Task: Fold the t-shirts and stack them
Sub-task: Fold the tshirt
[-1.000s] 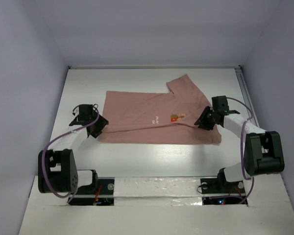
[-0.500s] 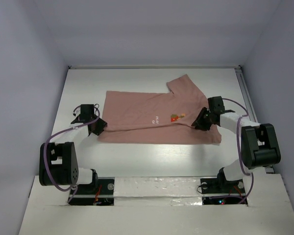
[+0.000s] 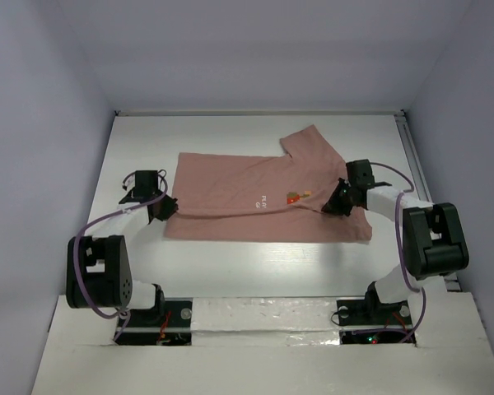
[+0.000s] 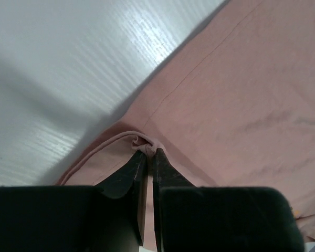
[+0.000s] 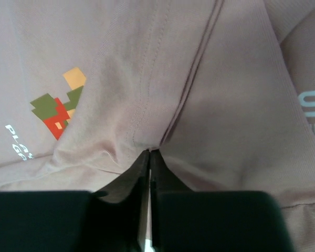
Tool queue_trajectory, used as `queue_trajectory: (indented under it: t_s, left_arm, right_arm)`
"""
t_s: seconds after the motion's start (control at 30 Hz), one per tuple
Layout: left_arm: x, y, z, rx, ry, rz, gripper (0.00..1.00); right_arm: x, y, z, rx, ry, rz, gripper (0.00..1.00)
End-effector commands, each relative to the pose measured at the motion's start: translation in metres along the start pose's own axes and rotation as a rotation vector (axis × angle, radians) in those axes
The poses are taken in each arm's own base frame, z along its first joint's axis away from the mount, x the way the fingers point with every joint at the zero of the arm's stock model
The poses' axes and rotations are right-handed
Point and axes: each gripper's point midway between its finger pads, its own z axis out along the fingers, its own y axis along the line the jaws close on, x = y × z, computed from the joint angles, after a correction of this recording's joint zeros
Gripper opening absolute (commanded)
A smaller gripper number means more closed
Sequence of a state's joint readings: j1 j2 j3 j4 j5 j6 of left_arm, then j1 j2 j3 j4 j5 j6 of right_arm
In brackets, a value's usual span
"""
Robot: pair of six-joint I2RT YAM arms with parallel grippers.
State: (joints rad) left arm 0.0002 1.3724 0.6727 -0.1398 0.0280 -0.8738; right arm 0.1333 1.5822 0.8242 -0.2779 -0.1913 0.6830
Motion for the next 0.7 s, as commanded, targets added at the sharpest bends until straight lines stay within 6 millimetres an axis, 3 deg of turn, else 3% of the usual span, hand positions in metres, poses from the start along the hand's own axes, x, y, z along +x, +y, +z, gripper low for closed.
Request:
queue_trajectory:
  t_s: [0.0, 0.2, 0.33, 0.53, 0.67]
  left_arm:
    - [-0.015, -0.021, 0.001, 0.033, -0.023, -0.015, 0.0]
    - [-0.022, -0.025, 0.011, 0.023, -0.027, -0.031, 0.08]
    - [-0.023, -0.024, 0.017, 0.005, -0.028, -0.033, 0.15]
    - [-0.024, -0.026, 0.02, 0.007, -0.023, -0.041, 0.18]
    - [-0.03, -0.027, 0.019, 0.0, -0.034, -0.047, 0.24]
  right_arm:
    - [-0.023, 0.025, -0.004, -0.057, -0.059, -0.036, 0.04]
    - [-0.036, 0.048, -0.007, -0.084, -0.063, -0.099, 0.0]
    - [-0.056, 0.07, -0.005, -0.084, -0.088, -0.158, 0.0]
    - [-0.072, 0.082, 0.018, -0.016, -0.081, -0.241, 0.0]
    - [-0.089, 0.089, 0.028, 0.011, -0.115, -0.282, 0.0]
